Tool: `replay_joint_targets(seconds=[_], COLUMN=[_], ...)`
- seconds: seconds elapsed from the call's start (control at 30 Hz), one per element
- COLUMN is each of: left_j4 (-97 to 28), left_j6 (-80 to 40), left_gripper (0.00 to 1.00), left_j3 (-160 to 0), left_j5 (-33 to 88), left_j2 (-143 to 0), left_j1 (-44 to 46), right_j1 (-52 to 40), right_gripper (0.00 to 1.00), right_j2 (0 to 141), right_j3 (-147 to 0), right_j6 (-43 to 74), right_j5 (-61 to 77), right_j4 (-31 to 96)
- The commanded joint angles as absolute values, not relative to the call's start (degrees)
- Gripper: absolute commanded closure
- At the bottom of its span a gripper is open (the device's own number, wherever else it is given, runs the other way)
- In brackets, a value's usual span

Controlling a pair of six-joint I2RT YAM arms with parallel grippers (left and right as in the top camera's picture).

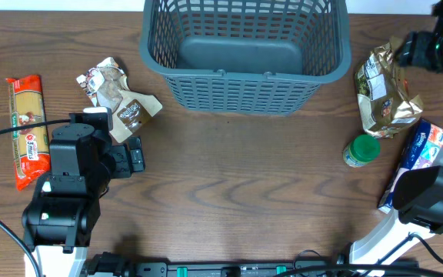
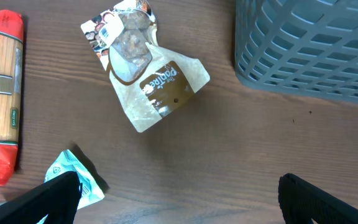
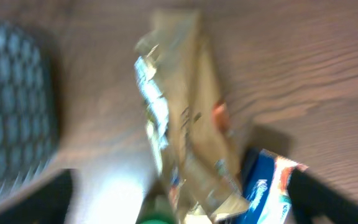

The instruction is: Pack container

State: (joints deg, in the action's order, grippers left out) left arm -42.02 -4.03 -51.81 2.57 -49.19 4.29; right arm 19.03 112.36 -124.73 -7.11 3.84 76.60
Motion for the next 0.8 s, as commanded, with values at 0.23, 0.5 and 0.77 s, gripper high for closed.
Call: replay_joint_targets(seconds=[0.23, 0.5, 0.77], left_j4=[-41.9, -42.0, -42.0], left_j6=[-3.0, -3.0, -3.0], left_gripper=[0.01, 0.02, 0.02], left_j3=[-53.0, -53.0, -53.0], left_j5=[1.9, 1.9, 1.9], left_j2=[-49.3, -49.3, -49.3], left_j1=[4.5, 4.5, 4.5], right_j1=[18.1, 18.1, 18.1], right_gripper=[0.01, 0.01, 0.01], right_j2=[114.7, 121.6, 131.2], right_j3=[-122.8, -122.8, -122.8], right_j6=[-16.4, -16.1, -14.5], right_j5=[6.5, 3.0, 3.0], right_j4=[76.4, 74.5, 71.9])
